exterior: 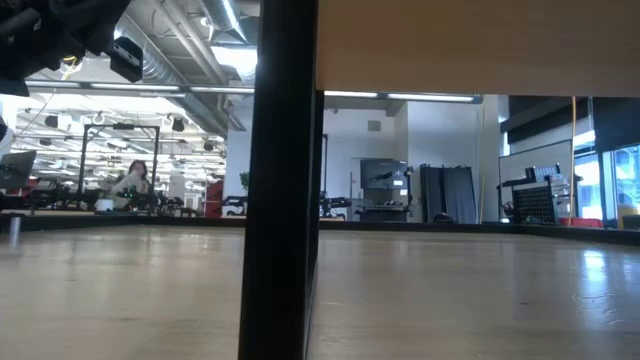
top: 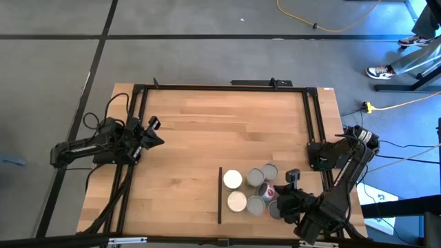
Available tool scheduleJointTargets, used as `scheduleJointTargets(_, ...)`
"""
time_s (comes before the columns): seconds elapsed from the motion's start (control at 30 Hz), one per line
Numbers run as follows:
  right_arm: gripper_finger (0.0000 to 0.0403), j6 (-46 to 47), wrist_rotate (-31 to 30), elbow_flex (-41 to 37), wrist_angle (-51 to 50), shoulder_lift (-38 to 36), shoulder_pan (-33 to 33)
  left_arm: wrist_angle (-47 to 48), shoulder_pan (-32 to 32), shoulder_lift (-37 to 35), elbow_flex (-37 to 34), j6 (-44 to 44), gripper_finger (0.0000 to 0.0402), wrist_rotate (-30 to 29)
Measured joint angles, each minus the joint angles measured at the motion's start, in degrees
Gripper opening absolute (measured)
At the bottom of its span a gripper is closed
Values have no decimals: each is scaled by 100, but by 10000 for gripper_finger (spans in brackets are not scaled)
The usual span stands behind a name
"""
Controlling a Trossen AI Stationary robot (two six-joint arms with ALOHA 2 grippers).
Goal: Pick and place cans onto a shelf
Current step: Adjust the tuna can on the shelf
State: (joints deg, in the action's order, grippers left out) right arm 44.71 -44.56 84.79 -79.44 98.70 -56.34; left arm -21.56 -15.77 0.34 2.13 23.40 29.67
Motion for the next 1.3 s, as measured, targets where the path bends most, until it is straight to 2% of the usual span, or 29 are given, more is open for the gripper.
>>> scheduleJointTargets(0.3, 2, 525, 80, 407, -824, -2, 48, -2, 0, 2, -2, 0, 0, 0)
scheduleJointTargets(0.63, 1, 588, 208, 725, -848, -9, 46, -1, 0, 1, -1, -2, 0, 0)
scheduleJointTargets(0.87, 1, 588, 558, 745, -855, -9, 46, 0, 0, 0, -2, -2, 0, 0)
scheduleJointTargets(1.03, 1, 552, 564, 745, -870, -9, 46, -2, 0, 2, 0, -2, 0, 0)
scheduleJointTargets(1.3, 36, 399, 564, 746, -868, -9, 54, -1, 0, 0, -1, -2, 0, 0)
